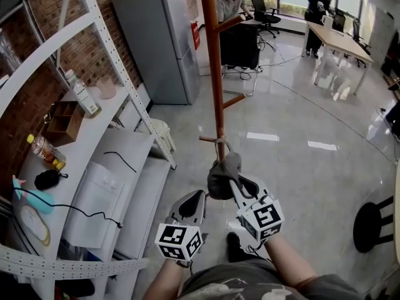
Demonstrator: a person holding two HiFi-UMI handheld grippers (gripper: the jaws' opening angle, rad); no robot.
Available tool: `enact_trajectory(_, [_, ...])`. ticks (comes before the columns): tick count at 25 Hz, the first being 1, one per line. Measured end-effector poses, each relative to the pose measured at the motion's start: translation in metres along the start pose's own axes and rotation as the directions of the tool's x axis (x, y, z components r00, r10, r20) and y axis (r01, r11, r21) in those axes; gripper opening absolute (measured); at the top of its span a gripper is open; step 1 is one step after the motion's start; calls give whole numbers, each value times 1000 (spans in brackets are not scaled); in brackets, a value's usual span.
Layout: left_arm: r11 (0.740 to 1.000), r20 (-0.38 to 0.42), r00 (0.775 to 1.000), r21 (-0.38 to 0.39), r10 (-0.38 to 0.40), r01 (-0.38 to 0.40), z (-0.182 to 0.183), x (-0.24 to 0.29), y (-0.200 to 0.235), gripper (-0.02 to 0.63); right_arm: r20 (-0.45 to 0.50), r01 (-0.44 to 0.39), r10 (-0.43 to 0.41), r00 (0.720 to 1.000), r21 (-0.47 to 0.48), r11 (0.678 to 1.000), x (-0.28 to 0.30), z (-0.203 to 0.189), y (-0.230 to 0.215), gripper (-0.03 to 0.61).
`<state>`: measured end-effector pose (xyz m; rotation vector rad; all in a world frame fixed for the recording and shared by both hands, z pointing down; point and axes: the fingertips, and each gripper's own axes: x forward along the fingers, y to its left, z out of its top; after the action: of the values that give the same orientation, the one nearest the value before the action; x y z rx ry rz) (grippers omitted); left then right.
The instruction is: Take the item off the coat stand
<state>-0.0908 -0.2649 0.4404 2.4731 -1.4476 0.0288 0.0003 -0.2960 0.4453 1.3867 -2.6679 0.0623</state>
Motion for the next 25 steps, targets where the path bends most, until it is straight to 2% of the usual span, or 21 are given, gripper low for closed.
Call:
enact_trajectory(14, [999, -8, 999, 3, -46, 46, -29, -106, -42, 8, -13, 43, -43, 999, -22, 999, -101, -20, 82, 48])
enact_trajectory(25, [995, -9, 995, 5, -101, 101, -44, -137, -68, 8, -33, 96, -97, 995, -33, 995, -146, -35, 100, 46])
